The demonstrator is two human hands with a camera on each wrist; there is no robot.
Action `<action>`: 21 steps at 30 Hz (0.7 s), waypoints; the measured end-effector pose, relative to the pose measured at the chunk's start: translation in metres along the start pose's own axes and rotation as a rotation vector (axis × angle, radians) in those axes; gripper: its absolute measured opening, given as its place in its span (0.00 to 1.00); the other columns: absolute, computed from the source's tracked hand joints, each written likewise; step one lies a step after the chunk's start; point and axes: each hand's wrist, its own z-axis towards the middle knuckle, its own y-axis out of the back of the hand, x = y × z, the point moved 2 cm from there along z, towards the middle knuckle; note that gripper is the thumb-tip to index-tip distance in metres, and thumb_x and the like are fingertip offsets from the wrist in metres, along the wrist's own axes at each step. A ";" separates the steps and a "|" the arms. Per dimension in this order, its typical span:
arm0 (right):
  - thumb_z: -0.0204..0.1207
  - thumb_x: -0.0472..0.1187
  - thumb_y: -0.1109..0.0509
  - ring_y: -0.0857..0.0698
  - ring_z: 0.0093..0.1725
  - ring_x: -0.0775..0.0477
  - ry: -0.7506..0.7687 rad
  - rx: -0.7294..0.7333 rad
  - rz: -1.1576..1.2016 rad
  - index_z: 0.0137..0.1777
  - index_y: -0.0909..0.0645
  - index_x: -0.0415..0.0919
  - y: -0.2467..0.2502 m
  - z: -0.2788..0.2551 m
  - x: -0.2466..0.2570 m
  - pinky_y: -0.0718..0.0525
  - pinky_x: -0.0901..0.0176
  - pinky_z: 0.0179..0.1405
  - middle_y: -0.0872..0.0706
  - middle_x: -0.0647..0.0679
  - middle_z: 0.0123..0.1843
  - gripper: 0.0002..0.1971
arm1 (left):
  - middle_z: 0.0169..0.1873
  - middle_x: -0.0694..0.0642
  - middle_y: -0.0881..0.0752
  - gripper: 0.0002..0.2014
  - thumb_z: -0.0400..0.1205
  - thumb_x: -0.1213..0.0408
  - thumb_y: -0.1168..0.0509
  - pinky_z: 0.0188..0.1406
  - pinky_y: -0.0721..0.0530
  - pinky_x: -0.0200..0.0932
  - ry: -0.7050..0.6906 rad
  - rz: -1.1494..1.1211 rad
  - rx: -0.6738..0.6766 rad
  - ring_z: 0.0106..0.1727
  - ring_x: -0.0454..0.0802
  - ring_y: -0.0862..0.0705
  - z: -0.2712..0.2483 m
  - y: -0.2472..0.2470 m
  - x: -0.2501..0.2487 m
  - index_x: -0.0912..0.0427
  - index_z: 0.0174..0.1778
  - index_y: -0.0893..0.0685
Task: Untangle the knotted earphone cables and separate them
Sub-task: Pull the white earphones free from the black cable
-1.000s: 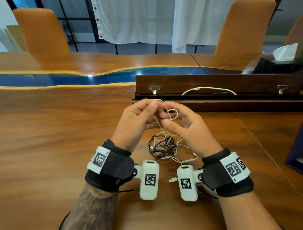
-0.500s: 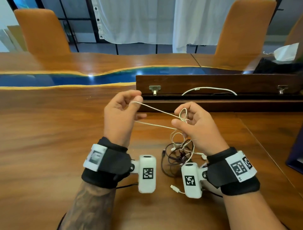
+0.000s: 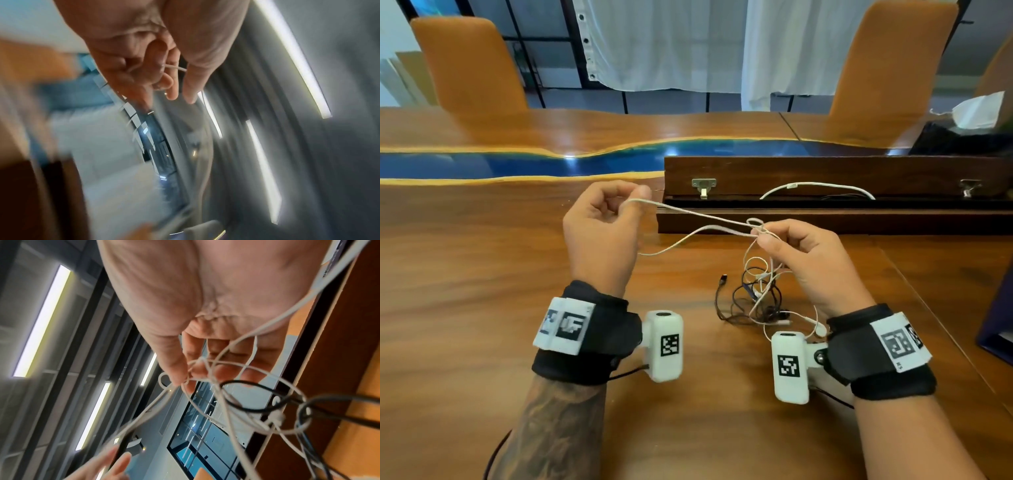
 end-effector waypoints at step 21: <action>0.83 0.41 0.30 0.17 0.41 0.62 -0.048 -0.368 -0.116 0.47 0.09 0.50 0.022 0.008 -0.014 0.20 0.63 0.43 0.13 0.63 0.36 0.08 | 0.33 0.57 0.17 0.06 0.83 0.62 0.28 0.37 0.24 0.32 -0.011 0.159 -0.114 0.34 0.41 0.24 0.014 0.020 0.017 0.58 0.41 0.12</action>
